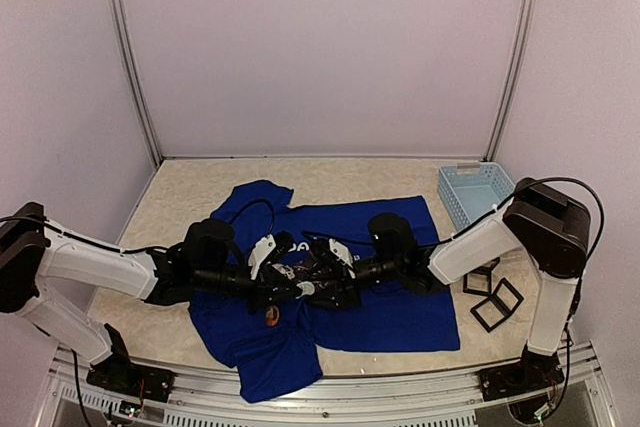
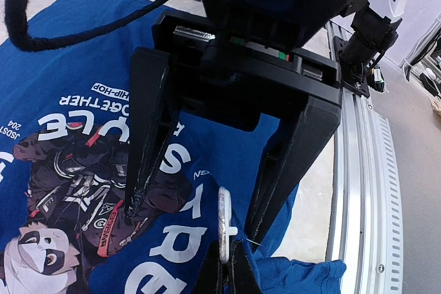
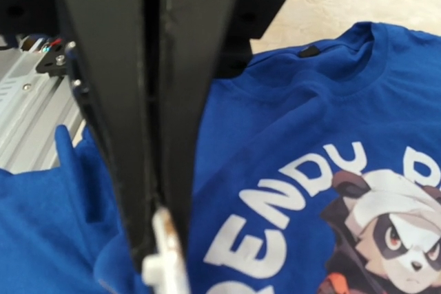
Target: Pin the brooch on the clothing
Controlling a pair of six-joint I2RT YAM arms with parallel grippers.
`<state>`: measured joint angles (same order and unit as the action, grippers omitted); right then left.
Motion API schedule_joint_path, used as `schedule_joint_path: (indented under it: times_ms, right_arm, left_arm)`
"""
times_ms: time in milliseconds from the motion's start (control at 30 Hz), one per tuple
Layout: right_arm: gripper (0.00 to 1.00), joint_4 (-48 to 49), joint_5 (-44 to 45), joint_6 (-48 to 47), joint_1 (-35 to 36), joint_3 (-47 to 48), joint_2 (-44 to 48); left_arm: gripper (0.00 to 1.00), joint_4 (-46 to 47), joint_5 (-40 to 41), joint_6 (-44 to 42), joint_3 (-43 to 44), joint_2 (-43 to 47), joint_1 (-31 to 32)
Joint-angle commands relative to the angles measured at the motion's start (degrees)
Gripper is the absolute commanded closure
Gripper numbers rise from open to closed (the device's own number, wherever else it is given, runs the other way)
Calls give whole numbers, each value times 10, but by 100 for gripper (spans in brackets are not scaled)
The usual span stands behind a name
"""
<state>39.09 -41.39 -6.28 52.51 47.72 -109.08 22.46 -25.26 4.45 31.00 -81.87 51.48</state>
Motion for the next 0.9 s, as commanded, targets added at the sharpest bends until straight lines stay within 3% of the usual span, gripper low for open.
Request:
schedule_joint_path:
  times_ms: [0, 233, 700, 867]
  right_arm:
    - [44, 23, -5, 23, 6, 23, -15]
    - [77, 6, -10, 33, 5, 27, -18]
    - [100, 45, -74, 114, -16, 28, -25]
    - [100, 53, -83, 133, -22, 28, -25]
  left_arm:
    - [100, 20, -9, -7, -3, 10, 4]
    - [100, 22, -9, -8, -5, 12, 5]
    - [98, 30, 2, -6, -14, 9, 5]
    - [95, 31, 5, -6, -17, 20, 5]
